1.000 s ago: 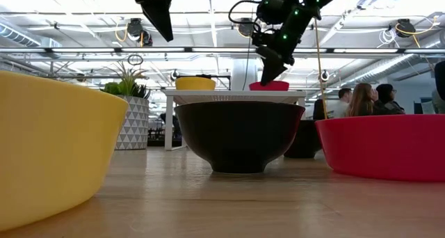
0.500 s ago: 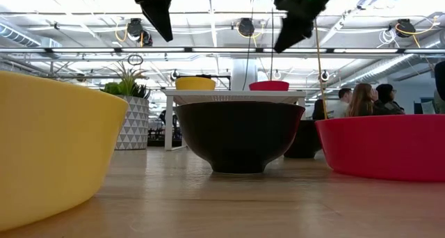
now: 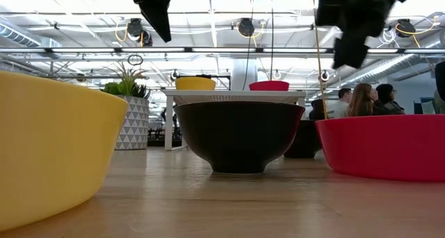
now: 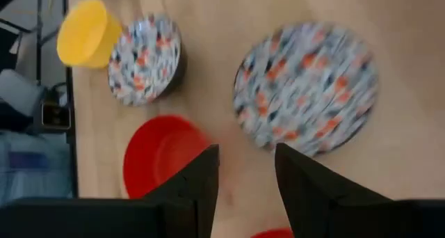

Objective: Pick & Place Mini bowls
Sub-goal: Stack the red bowl on top of the red bowl on the shelf

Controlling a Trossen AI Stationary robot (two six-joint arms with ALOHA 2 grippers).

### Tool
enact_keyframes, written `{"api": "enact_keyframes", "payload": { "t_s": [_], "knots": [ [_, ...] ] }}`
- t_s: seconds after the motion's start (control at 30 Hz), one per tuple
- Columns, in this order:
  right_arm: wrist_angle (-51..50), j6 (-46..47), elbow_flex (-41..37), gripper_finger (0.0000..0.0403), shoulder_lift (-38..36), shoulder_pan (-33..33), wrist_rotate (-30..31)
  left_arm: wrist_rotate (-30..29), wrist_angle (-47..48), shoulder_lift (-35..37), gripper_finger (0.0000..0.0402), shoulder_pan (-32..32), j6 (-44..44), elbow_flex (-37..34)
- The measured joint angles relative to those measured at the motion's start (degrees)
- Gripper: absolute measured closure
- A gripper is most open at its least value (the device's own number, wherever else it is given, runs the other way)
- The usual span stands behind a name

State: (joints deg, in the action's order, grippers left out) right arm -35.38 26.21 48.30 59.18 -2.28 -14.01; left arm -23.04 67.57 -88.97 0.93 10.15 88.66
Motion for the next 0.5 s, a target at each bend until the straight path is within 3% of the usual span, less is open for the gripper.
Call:
{"api": "enact_keyframes", "payload": {
  "t_s": [0.17, 0.27, 0.5],
  "knots": [
    [0.52, 6.02, -3.85, 0.0275, 1.59, 8.35, 0.91, 0.02, -0.09, 0.00, 0.0250, 0.02, 0.68, 0.00],
    [0.11, 8.21, -4.16, 0.0275, 2.98, 12.73, 4.63, 0.00, -0.13, 0.00, 0.0250, 0.02, 0.96, 0.00],
    [-3.63, 22.83, -4.16, 0.0275, 5.67, 17.72, 9.67, 0.00, -0.39, 0.00, 0.0250, 0.00, 1.20, 0.00]
  ]
}}
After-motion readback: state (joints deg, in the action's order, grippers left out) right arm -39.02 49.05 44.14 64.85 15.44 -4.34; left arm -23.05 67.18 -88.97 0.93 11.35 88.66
